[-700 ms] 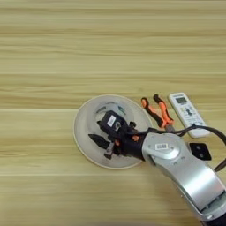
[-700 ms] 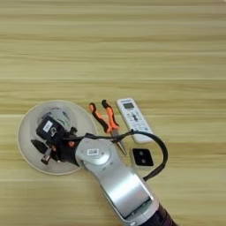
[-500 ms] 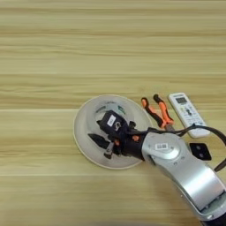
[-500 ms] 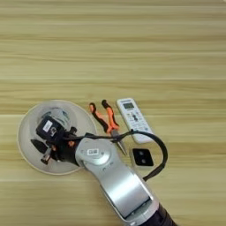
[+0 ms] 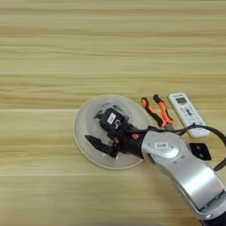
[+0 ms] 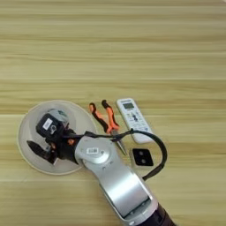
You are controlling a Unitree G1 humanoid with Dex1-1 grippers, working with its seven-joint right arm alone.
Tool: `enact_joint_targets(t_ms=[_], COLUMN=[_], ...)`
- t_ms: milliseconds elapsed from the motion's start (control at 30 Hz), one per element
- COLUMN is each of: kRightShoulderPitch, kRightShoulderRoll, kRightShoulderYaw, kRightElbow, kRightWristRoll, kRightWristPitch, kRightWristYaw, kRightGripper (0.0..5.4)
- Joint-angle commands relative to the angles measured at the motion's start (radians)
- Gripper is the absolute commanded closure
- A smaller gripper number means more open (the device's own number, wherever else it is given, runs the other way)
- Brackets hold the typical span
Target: Move the objects on the table
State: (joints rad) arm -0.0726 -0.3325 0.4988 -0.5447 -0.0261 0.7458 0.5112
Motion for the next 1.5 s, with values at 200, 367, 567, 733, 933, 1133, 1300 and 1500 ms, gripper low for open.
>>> enact_joint_targets(t_ms=[200, 367, 567, 733, 933, 1133, 1300, 1500], kRightShoulderPitch=[-0.058, -0.06, -0.058, -0.06, -0.065, -0.044, -0.022, -0.01], kRightShoulderRoll=[0.009, 0.013, 0.025, 0.04, 0.071, 0.11, 0.117, 0.119], kRightShoulderYaw=[-0.047, -0.065, -0.104, -0.131, -0.174, -0.287, -0.331, -0.422], kRightElbow=[-0.065, -0.078, -0.097, -0.1, -0.1, -0.103, -0.097, -0.087], kRightWristRoll=[0.002, 0.005, 0.017, 0.025, 0.034, 0.038, 0.051, 0.075], kRightWristPitch=[-0.034, -0.029, -0.021, -0.02, -0.027, -0.058, -0.077, -0.091], kRightWristYaw=[-0.016, -0.019, -0.027, -0.041, -0.072, -0.145, -0.165, -0.187], kRightGripper=[1.14, 0.64, 0.09, 0.04, 0.04, 0.04, 0.04, 0.04])
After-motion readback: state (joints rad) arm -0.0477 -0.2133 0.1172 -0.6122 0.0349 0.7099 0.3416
